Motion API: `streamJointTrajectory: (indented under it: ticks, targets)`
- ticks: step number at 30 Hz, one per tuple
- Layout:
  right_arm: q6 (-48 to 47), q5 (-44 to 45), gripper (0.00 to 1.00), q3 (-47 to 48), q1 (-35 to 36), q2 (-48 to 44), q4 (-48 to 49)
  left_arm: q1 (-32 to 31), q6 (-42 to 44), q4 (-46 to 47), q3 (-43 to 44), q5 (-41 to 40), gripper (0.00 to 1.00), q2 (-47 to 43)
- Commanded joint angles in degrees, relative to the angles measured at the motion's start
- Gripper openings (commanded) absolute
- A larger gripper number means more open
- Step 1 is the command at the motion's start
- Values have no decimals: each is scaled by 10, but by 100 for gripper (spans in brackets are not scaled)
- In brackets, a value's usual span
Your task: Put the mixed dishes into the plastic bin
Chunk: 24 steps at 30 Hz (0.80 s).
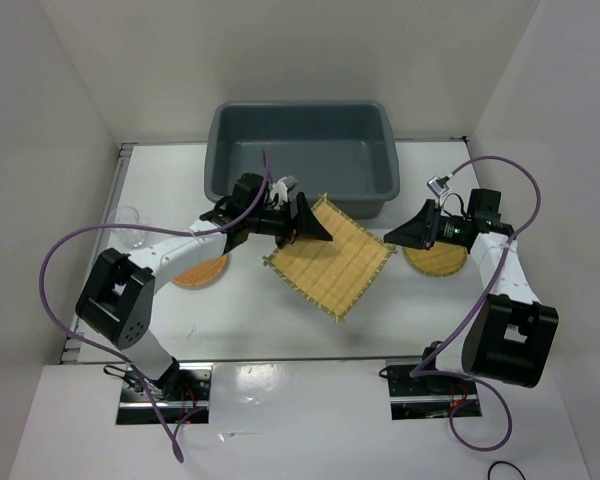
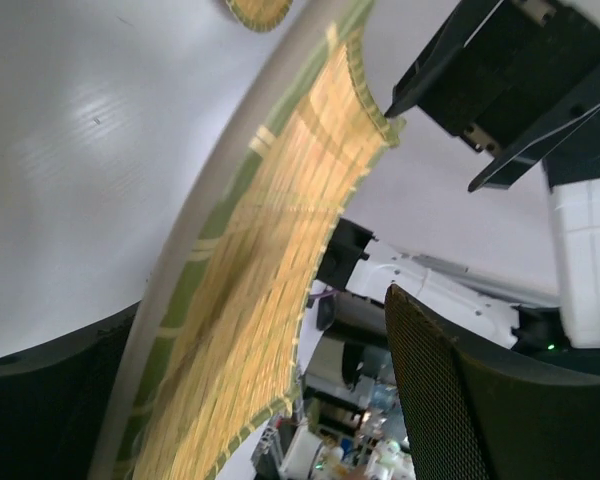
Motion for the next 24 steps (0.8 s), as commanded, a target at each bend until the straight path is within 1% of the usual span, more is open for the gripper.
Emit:
streamJointTrajectory:
  ticks: [1,7,15,16,19,24]
  targets:
    - [2,-23,71,-8,-17,-4,12,22,-42,39,26,52,0,-36]
    - [2,-11,72,-13,-17,-4,17,53,-47,29,20,64,0,-49]
    - [7,-6,74,-13,-17,-15,17,69,-67,64,3,74,0,-54]
    - [7,-6,76,-13,-17,-15,17,69,-74,64,3,74,0,-54]
    - [14,-6,79,-19,-17,-15,24,75,-90,77,3,79,0,-54]
    - [14,5,80,-19,-17,-15,24,93,-95,77,41,79,0,-35]
